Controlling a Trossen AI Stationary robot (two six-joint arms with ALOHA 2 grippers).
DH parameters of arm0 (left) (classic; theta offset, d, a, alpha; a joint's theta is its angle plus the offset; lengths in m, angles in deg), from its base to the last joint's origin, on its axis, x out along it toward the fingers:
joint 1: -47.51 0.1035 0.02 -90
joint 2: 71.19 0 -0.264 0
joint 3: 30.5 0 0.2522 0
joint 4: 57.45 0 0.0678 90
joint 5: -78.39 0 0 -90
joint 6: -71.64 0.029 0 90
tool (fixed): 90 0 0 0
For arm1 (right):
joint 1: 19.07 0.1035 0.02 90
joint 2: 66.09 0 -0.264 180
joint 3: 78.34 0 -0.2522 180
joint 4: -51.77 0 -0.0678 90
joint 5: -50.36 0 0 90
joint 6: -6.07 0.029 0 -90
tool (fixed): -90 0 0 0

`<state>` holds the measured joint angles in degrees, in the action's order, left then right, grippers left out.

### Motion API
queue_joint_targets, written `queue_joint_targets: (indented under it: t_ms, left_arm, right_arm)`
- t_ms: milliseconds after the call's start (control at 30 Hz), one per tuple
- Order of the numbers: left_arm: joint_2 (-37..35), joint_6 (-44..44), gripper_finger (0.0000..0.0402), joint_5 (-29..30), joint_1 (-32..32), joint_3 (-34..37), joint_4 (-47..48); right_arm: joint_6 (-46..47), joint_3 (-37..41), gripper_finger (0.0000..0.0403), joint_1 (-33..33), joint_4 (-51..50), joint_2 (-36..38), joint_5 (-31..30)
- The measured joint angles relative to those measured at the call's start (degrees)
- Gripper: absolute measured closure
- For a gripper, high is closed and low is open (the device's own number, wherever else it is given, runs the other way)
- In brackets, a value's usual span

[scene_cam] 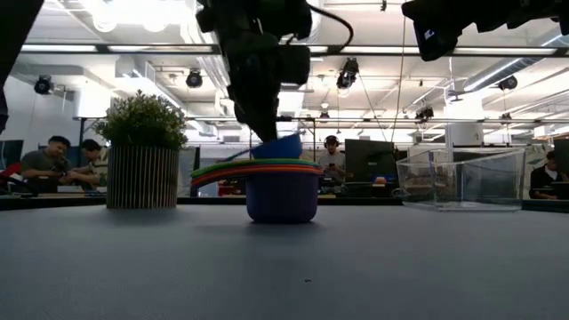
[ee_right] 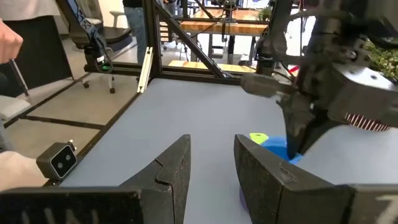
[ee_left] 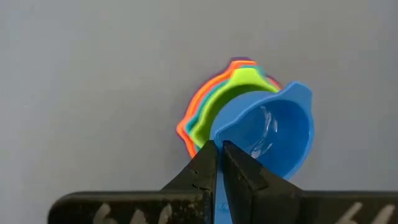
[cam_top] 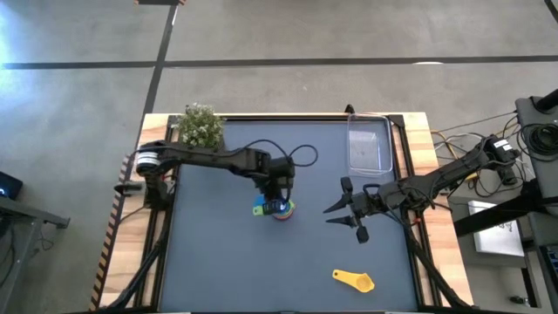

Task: Nest measuring cups in basket
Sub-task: Stack the blue measuring cup on top of the green measuring cup, then adjust the stacked measuring cups

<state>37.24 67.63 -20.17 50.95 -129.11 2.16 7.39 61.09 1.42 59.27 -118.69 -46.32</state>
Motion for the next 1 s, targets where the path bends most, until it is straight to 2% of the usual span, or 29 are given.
queue_joint_targets:
  t_ms: [233,567,733,1000]
  left_arm:
    - [1.6,0.4,0.0393,-0.1,1.2,0.9,0.5]
    - [1.3,-1.0,0.0300,-0.1,1.1,1.1,0.0]
    - [0.0,-1.0,0.0254,-0.1,1.1,1.2,3.1]
    - [-5.5,-6.5,0.0228,1.8,0.4,2.1,3.3]
  right_arm:
    - [-0.1,0.0,0.0291,0.0,0.0,0.0,0.0]
    - [-0.6,0.0,0.0291,0.0,0.0,0.0,-1.0]
    - [-0.4,0.0,0.0291,0.0,0.0,0.0,-1.0]
    - [0.2,0.0,0.0291,0.0,-1.0,0.0,-1.0]
